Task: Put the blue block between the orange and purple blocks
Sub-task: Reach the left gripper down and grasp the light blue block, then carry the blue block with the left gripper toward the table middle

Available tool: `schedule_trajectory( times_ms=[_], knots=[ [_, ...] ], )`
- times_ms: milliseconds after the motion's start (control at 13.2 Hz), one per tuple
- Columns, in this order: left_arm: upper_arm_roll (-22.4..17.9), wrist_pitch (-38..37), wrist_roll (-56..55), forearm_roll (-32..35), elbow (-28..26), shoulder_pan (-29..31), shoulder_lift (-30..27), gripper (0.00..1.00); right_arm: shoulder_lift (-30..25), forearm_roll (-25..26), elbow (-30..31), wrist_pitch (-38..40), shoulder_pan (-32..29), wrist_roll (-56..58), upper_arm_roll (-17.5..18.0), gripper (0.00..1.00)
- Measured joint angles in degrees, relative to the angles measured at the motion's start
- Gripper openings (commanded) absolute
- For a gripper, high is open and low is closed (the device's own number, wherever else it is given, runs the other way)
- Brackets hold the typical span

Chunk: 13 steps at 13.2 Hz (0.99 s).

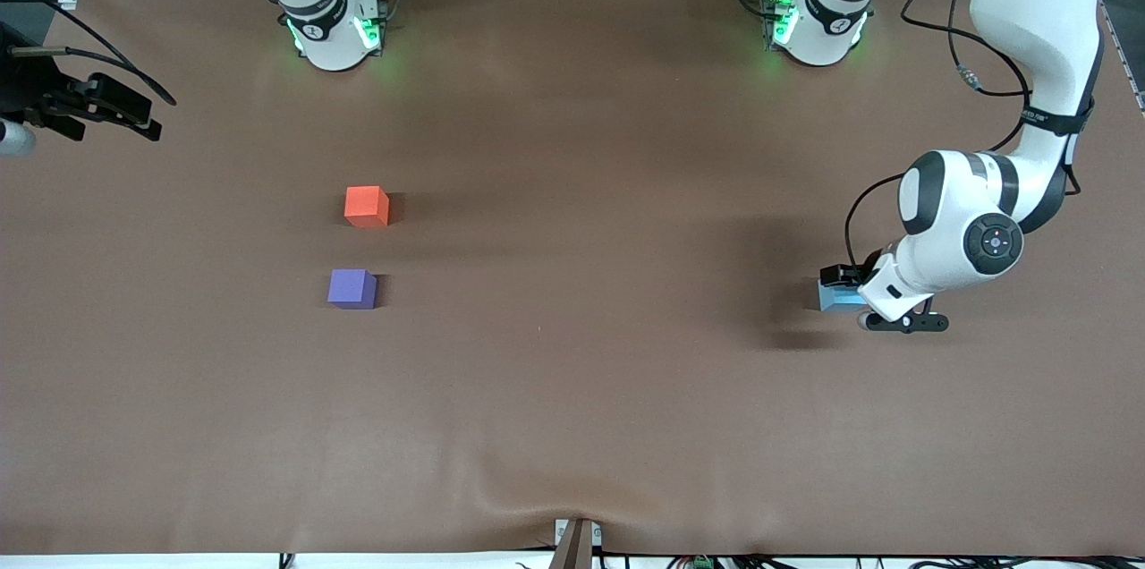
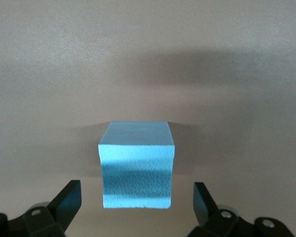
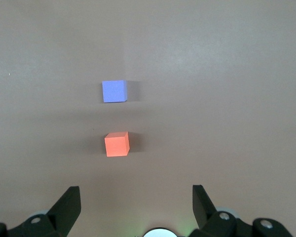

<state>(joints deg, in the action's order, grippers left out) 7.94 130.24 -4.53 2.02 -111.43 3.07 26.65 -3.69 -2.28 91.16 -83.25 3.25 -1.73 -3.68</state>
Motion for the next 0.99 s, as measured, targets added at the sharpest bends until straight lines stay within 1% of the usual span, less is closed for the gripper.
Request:
schedule_trajectory(
  times_ms=[303, 379, 531, 607, 682, 986],
  knots=[
    [-0.1, 2.7, 0.0, 0.0, 0.0, 0.1, 2.0, 1.00, 0.0, 0.0, 0.0, 0.1, 0.0, 0.0, 0.0, 1.00],
    [-0.1, 3.0, 0.0, 0.0, 0.0, 0.1, 2.3, 0.88, 0.0, 0.0, 0.0, 0.2, 0.0, 0.0, 0.0, 1.00],
    [-0.1, 3.2, 0.0, 0.0, 0.0, 0.1, 2.6, 0.32, 0.0, 0.0, 0.0, 0.2, 0.0, 0.0, 0.0, 1.00],
    [-0.1, 3.3, 0.0, 0.0, 0.1, 0.1, 2.7, 0.08, 0.0, 0.0, 0.0, 0.3, 0.0, 0.0, 0.0, 1.00],
    [-0.1, 3.4, 0.0, 0.0, 0.1, 0.0, 2.8, 0.00, 0.0, 0.0, 0.0, 0.3, 0.0, 0.0, 0.0, 1.00],
    [0.1, 3.4, 0.1, 0.1, 0.5, -0.2, 2.8, 0.00, 0.0, 0.0, 0.0, 0.5, 0.0, 0.0, 0.0, 1.00]
  ],
)
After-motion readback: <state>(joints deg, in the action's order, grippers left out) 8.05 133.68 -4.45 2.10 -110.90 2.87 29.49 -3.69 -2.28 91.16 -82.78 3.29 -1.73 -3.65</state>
